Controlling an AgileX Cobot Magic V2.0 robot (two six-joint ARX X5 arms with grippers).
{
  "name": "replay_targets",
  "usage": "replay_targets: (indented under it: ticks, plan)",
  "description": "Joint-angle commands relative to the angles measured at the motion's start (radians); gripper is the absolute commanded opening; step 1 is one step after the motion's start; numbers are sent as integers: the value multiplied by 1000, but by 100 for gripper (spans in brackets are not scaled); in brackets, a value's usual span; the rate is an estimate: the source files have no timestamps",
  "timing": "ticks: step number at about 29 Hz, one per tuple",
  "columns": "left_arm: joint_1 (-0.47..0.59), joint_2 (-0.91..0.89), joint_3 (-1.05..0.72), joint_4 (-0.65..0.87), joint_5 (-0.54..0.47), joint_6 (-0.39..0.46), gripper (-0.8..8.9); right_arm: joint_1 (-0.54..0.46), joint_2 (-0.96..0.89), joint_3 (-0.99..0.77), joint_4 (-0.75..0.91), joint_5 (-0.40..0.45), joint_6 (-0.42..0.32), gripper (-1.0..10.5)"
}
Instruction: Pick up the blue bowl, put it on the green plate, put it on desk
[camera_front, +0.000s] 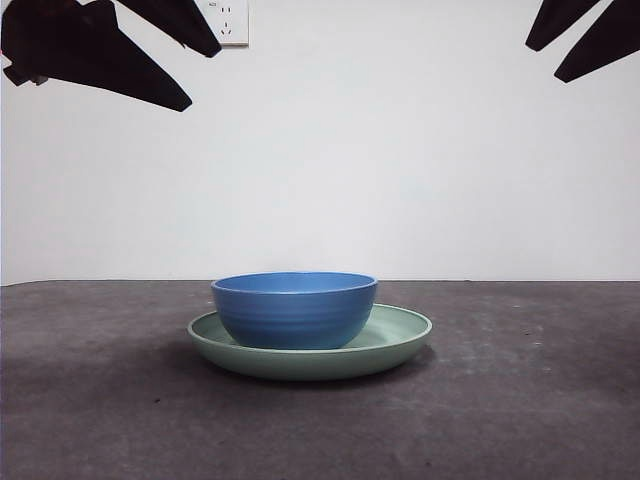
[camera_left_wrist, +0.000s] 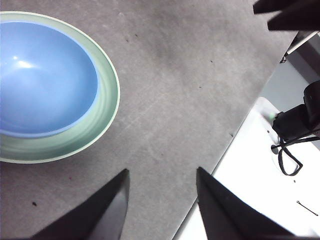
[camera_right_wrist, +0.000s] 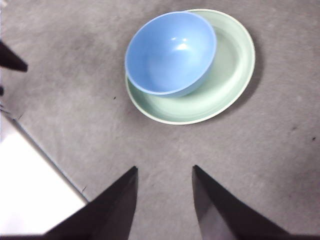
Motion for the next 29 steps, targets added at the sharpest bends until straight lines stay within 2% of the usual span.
replay_targets:
  ticks: [1, 21, 23, 25, 29]
  plan:
    - [-6, 5, 6, 3, 2, 19, 218, 19, -4, -25, 3, -3, -16, 175]
    - [-6, 5, 6, -1, 2, 19, 209, 40, -3, -47, 29, -8, -13, 173]
    - [-6, 5, 6, -1, 2, 19, 126, 40, -3, -47, 28, -7, -13, 123]
    - [-6, 5, 6, -1, 2, 19, 0, 40, -3, -47, 26, -7, -15, 11]
    - [-6, 5, 6, 1, 2, 19, 9, 40, -3, -47, 29, -6, -15, 8]
